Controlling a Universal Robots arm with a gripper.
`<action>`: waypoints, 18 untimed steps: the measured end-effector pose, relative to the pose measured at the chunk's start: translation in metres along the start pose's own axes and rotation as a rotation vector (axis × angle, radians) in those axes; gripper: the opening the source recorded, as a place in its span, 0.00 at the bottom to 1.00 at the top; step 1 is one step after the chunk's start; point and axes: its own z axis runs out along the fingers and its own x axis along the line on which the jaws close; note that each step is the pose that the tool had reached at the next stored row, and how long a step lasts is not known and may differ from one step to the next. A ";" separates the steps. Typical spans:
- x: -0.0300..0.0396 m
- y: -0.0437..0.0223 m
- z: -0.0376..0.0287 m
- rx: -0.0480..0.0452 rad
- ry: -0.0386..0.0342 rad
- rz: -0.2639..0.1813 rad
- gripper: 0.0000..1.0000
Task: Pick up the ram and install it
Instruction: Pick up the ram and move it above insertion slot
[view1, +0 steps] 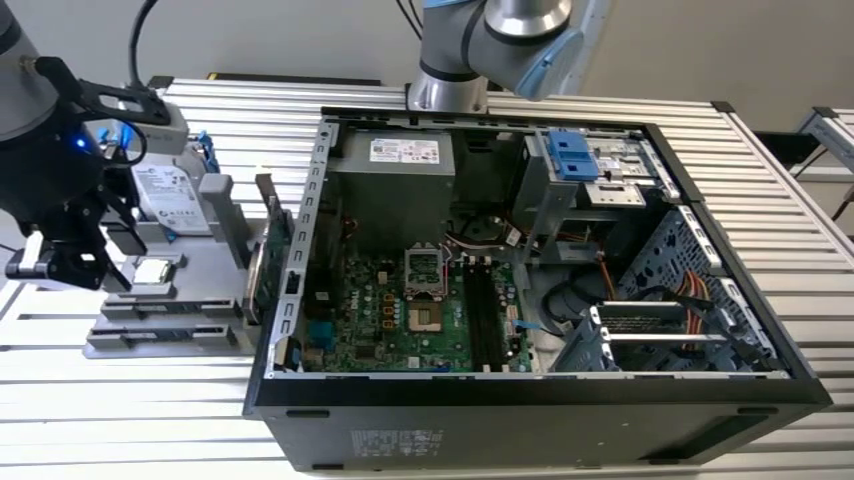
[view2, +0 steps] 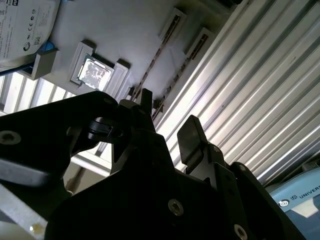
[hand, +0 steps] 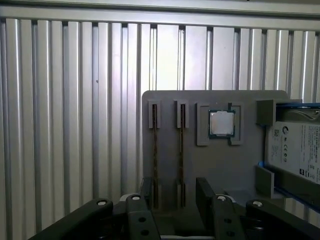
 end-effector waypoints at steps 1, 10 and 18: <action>0.0000 0.0000 0.0006 0.0001 -0.0001 0.000 1.00; 0.0003 0.0000 0.0050 0.0001 -0.0001 0.000 1.00; 0.0006 0.0000 0.0093 0.0001 -0.0001 0.000 1.00</action>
